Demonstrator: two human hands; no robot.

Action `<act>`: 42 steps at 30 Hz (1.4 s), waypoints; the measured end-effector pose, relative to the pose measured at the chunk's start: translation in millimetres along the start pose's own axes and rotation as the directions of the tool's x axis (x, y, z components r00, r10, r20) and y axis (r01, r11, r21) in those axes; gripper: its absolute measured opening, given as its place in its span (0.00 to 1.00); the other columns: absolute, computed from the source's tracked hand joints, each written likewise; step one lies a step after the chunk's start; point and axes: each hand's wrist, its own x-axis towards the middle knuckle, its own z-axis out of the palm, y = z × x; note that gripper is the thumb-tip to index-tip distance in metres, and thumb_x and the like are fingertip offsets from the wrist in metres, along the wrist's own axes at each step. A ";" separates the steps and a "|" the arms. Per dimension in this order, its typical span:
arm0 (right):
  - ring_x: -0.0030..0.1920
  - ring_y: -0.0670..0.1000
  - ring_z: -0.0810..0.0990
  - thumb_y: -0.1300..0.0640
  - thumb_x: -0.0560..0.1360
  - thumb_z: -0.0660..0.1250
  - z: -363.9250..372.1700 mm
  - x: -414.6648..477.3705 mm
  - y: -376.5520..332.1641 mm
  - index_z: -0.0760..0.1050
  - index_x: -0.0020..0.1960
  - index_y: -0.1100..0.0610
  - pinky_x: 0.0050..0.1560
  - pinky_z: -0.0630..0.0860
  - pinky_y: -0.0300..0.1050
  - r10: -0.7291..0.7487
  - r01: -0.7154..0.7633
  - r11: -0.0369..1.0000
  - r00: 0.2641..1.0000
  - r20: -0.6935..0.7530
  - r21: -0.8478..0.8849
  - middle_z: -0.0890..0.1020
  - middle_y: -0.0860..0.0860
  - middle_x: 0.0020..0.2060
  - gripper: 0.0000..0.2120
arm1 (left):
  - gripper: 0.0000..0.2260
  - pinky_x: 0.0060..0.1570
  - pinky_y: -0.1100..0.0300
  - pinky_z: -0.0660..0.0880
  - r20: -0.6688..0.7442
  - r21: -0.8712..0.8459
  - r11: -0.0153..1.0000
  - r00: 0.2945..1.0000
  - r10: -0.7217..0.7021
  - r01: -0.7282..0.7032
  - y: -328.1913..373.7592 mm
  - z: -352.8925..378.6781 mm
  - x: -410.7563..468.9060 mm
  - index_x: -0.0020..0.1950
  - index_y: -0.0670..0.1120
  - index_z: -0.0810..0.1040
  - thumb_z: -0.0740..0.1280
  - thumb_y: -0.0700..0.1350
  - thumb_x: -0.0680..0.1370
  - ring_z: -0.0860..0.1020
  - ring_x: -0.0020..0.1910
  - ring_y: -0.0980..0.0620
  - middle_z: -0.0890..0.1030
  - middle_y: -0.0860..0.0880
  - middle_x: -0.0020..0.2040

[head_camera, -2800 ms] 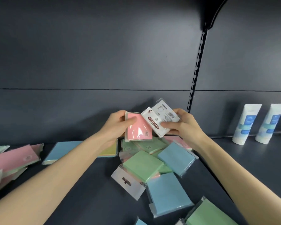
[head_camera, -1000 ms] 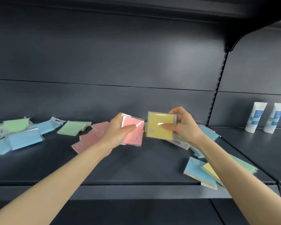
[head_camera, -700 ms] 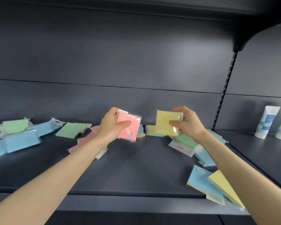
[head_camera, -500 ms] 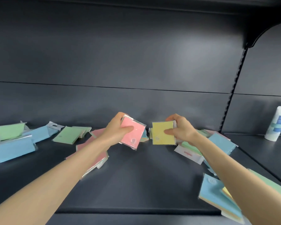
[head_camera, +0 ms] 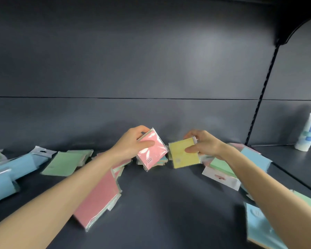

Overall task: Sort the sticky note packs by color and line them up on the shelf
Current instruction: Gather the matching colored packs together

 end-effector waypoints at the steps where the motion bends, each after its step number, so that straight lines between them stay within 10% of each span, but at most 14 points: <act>1: 0.45 0.50 0.74 0.65 0.70 0.71 3.5 1.2 1.2 0.74 0.54 0.54 0.43 0.71 0.40 -0.003 0.003 0.999 1.000 0.007 -0.050 0.75 0.48 0.44 0.15 | 0.09 0.45 0.58 0.74 0.019 0.000 1.000 1.000 0.002 -0.002 -2.2 1.1 0.6 0.53 0.51 0.77 0.70 0.43 0.74 0.81 0.45 0.52 0.83 0.52 0.47; 9: 0.62 0.54 0.68 0.56 0.68 0.74 16.8 2.9 1.1 0.74 0.61 0.54 0.55 0.68 0.43 -0.005 -0.009 0.928 0.999 -0.037 -0.373 0.69 0.52 0.60 0.23 | 0.08 0.49 0.53 0.75 0.035 -0.046 0.999 0.999 -0.021 0.022 -7.6 2.0 -4.8 0.52 0.47 0.78 0.70 0.42 0.74 0.82 0.46 0.49 0.84 0.50 0.48; 15: 0.54 0.50 0.79 0.57 0.72 0.73 27.8 -32.3 -50.1 0.71 0.63 0.52 0.55 0.73 0.40 -0.163 0.136 0.976 0.973 0.160 0.170 0.79 0.51 0.56 0.22 | 0.08 0.43 0.63 0.73 -0.021 -0.151 0.987 0.998 -0.058 0.054 6.1 -7.2 -28.2 0.54 0.43 0.78 0.66 0.37 0.76 0.79 0.43 0.54 0.82 0.48 0.47; 24: 0.32 0.51 0.77 0.64 0.72 0.70 82.8 -60.9 -88.6 0.74 0.46 0.54 0.38 0.79 0.41 -0.338 0.314 0.926 0.937 0.092 0.211 0.76 0.49 0.37 0.08 | 0.12 0.41 0.65 0.73 -0.258 -0.171 0.978 0.953 -0.158 0.116 3.5 -28.2 -109.0 0.51 0.49 0.77 0.71 0.36 0.72 0.80 0.39 0.55 0.83 0.54 0.39; 32: 0.40 0.50 0.73 0.60 0.73 0.69 138.8 -71.1 -113.5 0.76 0.48 0.57 0.39 0.72 0.37 -0.411 0.410 0.912 0.909 0.065 0.023 0.74 0.46 0.37 0.04 | 0.19 0.35 0.67 0.71 -0.296 0.181 0.952 0.937 -0.187 0.248 -17.7 -59.2 -147.7 0.60 0.48 0.72 0.71 0.37 0.72 0.78 0.41 0.52 0.78 0.49 0.48; 42: 0.48 0.53 0.77 0.56 0.75 0.66 155.3 -76.4 -126.4 0.77 0.54 0.60 0.47 0.72 0.41 -0.302 0.309 0.933 0.951 0.068 -0.182 0.79 0.53 0.51 0.10 | 0.08 0.51 0.56 0.73 -0.115 0.493 0.864 0.992 -0.054 0.104 -45.5 -75.2 -149.4 0.53 0.48 0.77 0.67 0.46 0.75 0.76 0.49 0.50 0.78 0.50 0.50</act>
